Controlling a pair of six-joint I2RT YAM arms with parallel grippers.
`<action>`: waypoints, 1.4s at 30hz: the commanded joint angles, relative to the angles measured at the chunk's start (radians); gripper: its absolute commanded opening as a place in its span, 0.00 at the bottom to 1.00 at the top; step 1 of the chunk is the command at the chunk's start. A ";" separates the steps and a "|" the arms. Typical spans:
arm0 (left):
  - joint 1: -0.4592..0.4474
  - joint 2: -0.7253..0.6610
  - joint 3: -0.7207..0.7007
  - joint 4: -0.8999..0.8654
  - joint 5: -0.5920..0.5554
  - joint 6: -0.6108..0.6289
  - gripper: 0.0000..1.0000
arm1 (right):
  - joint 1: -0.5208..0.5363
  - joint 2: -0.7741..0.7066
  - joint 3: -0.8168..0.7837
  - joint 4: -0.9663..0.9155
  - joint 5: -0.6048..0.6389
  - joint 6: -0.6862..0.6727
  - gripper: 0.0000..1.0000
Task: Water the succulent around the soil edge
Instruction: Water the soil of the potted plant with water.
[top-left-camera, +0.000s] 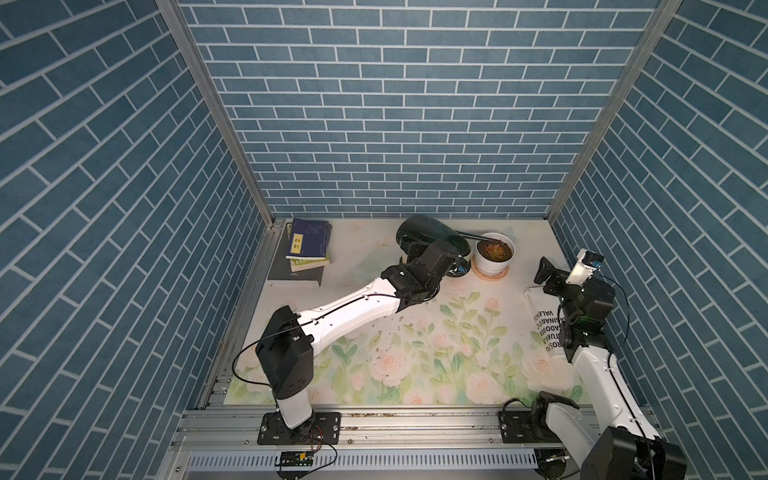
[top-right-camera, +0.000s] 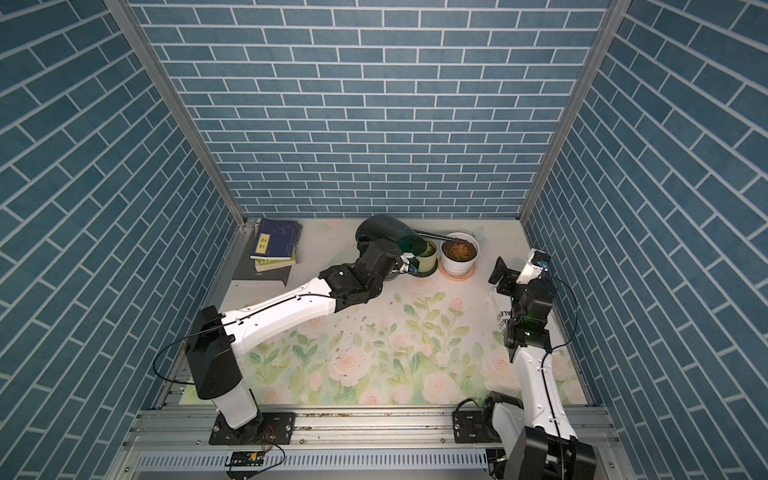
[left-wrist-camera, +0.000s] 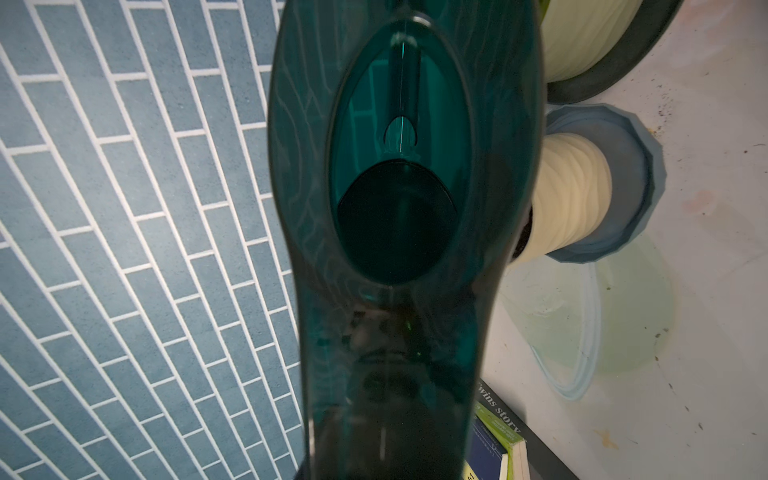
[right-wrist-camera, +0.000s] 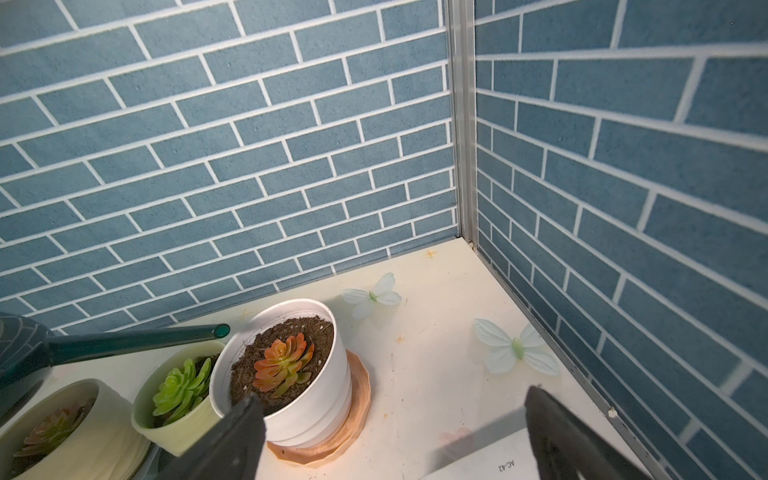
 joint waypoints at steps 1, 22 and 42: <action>0.003 0.007 0.046 0.089 -0.033 0.004 0.00 | -0.004 0.001 -0.011 0.022 -0.006 0.024 0.99; -0.029 -0.008 -0.073 0.312 -0.104 0.266 0.00 | -0.004 -0.001 -0.011 0.024 -0.006 0.024 0.99; -0.008 -0.082 -0.041 0.185 -0.013 0.049 0.00 | -0.003 -0.009 -0.002 0.012 -0.006 0.020 0.99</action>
